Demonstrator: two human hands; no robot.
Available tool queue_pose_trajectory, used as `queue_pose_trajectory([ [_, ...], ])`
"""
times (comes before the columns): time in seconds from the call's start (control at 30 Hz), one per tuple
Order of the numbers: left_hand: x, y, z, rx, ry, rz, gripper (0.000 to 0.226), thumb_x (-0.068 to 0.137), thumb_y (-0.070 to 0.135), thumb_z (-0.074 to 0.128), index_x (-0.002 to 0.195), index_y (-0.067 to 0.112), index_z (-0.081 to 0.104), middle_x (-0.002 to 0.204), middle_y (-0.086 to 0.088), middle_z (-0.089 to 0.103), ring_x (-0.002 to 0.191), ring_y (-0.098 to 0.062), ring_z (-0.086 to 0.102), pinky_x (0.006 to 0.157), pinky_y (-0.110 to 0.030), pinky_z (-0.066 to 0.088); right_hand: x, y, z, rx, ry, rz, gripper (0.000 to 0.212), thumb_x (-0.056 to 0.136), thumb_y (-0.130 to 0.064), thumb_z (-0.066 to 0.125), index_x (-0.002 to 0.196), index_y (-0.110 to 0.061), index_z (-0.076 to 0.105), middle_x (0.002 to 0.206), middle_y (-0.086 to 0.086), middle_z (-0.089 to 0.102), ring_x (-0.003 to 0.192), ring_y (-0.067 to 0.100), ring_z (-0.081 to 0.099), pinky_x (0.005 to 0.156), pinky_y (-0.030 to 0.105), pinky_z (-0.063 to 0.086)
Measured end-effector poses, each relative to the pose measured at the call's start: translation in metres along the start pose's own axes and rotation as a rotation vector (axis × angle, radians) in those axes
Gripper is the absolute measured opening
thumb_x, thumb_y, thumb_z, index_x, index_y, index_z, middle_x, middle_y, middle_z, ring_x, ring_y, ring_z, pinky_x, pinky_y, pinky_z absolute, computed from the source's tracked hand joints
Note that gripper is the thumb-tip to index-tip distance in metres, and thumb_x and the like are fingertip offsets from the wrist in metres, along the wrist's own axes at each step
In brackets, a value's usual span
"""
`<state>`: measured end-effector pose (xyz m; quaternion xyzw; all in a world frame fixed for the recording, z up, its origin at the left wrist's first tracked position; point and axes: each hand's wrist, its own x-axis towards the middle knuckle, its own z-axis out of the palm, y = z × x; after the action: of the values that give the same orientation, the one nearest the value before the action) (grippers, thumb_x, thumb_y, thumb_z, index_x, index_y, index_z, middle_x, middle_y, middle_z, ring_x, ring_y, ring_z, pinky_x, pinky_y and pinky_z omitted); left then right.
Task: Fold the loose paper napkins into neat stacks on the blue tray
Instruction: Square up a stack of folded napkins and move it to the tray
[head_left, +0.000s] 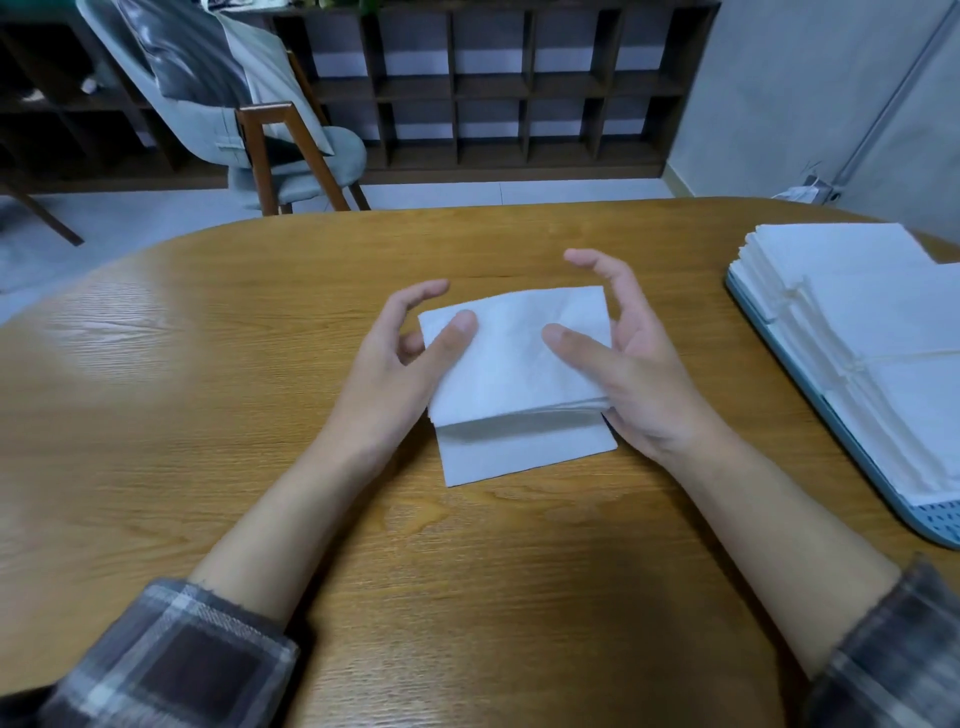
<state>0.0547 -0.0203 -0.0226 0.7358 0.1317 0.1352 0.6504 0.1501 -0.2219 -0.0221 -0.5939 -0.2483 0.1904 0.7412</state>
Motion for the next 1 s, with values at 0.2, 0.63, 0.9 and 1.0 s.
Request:
queue_pose_trajectory([
  [0.2,-0.001,-0.003,-0.001,0.135,-0.042,0.208,0.057,0.097,0.008,0.075,0.143,0.032,0.052,0.105,0.002,0.077,0.102,-0.018,0.073,0.074,-0.043,0.064,0.005,0.011,-0.004,-0.336,0.069,-0.044,0.029,0.095,-0.009,0.073,0.114,-0.031,0.068,0.118,0.002,0.069,0.112,0.031,0.065,0.100,0.054,0.054],
  [0.63,-0.006,-0.012,0.008,0.617,-0.347,0.445,0.031,0.077,0.037,0.094,0.100,0.030,0.076,0.106,0.013,0.068,0.100,-0.011,0.062,0.082,-0.016,0.042,0.017,0.015,-0.027,-0.504,0.267,-0.071,0.028,0.094,0.001,0.070,0.110,-0.019,0.082,0.113,-0.020,0.075,0.109,-0.016,0.062,0.092,-0.001,0.039],
  [0.9,-0.012,-0.014,0.013,0.601,-0.435,0.397,0.015,0.081,0.034,0.092,0.092,0.033,0.081,0.101,0.015,0.070,0.106,-0.012,0.065,0.093,-0.032,0.049,0.017,0.018,-0.025,-0.507,0.275,-0.075,0.027,0.094,0.000,0.070,0.110,-0.018,0.082,0.114,-0.021,0.075,0.107,-0.021,0.060,0.089,-0.003,0.037],
  [1.0,-0.012,-0.015,0.015,0.606,-0.416,0.460,0.010,0.083,0.022,0.089,0.086,0.027,0.081,0.095,0.014,0.072,0.098,-0.011,0.068,0.091,-0.030,0.050,0.017,0.018,-0.024,-0.508,0.271,-0.079,0.027,0.093,0.000,0.070,0.109,-0.018,0.082,0.114,-0.020,0.075,0.108,-0.018,0.061,0.090,-0.002,0.037],
])
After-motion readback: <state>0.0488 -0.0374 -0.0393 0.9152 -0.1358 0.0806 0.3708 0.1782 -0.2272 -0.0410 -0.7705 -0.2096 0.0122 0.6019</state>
